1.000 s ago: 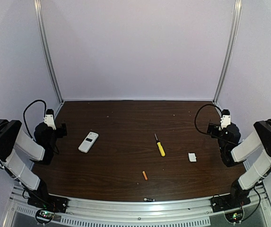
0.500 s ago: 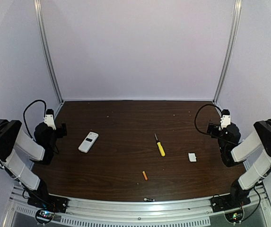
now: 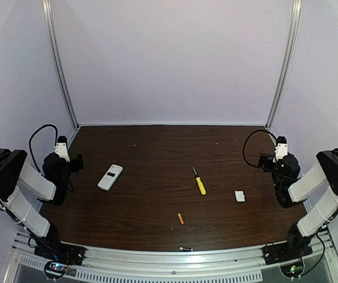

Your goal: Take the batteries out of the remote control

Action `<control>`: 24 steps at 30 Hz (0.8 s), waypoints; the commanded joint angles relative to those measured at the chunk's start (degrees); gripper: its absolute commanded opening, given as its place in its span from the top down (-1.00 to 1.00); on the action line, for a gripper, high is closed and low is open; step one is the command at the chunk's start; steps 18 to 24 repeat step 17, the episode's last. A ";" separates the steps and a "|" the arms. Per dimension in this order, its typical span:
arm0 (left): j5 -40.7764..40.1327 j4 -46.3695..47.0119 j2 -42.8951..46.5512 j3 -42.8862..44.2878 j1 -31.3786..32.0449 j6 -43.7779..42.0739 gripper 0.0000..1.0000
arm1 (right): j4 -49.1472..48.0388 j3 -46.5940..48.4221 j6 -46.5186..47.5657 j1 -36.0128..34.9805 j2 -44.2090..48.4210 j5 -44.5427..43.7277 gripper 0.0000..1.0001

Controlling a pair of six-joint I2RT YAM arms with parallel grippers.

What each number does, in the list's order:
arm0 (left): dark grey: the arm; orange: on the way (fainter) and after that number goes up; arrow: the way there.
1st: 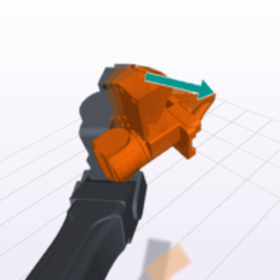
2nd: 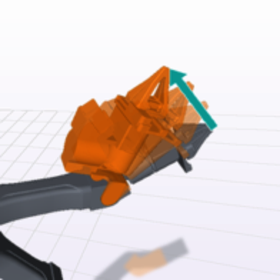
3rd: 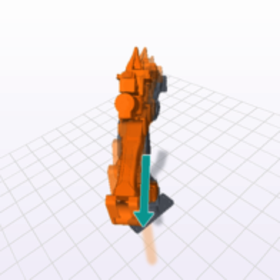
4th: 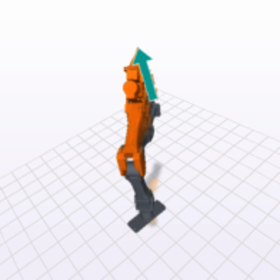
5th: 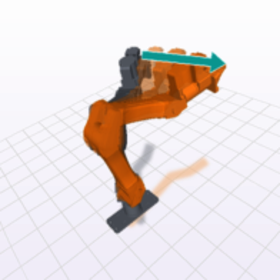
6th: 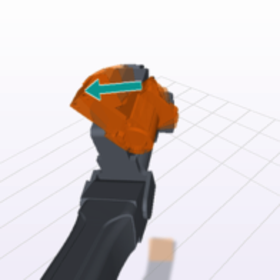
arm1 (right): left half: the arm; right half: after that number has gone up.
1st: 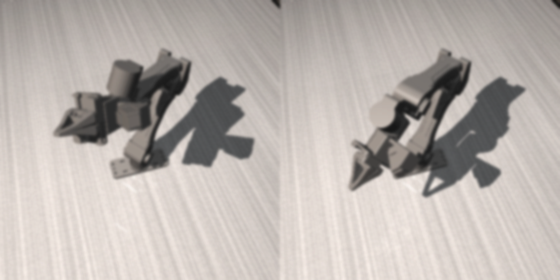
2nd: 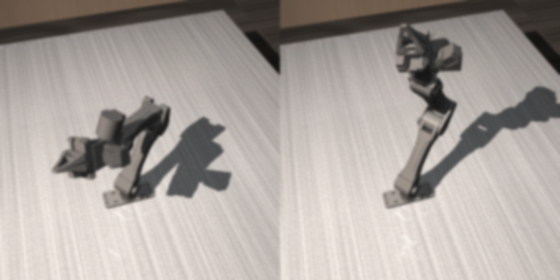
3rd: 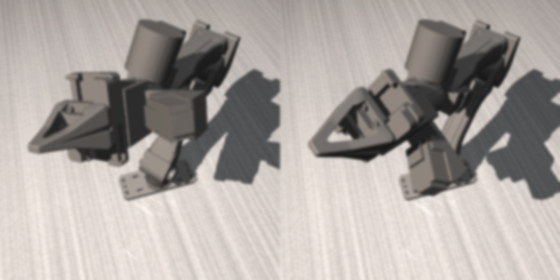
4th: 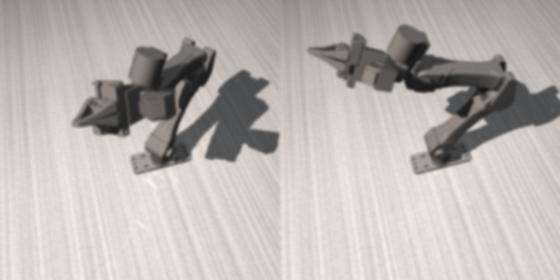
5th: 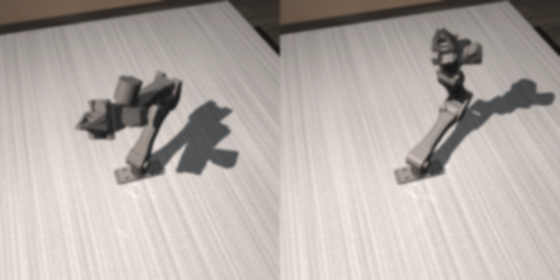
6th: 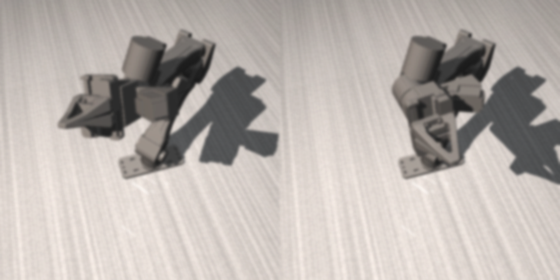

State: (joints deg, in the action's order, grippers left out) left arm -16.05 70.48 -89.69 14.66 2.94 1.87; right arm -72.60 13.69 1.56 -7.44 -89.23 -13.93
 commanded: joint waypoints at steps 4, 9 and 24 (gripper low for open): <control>-0.46 2.61 -0.44 -0.42 -0.39 0.59 -0.95 | 0.95 0.90 -0.42 0.44 -0.07 0.39 -0.99; -0.43 2.58 -0.48 -0.42 -0.43 0.59 -0.95 | 1.10 1.07 -0.42 0.48 -0.19 0.48 -0.99; -0.42 2.65 -0.49 -0.42 -0.41 0.57 -0.95 | 0.41 0.68 -0.32 0.44 -0.11 0.25 -0.99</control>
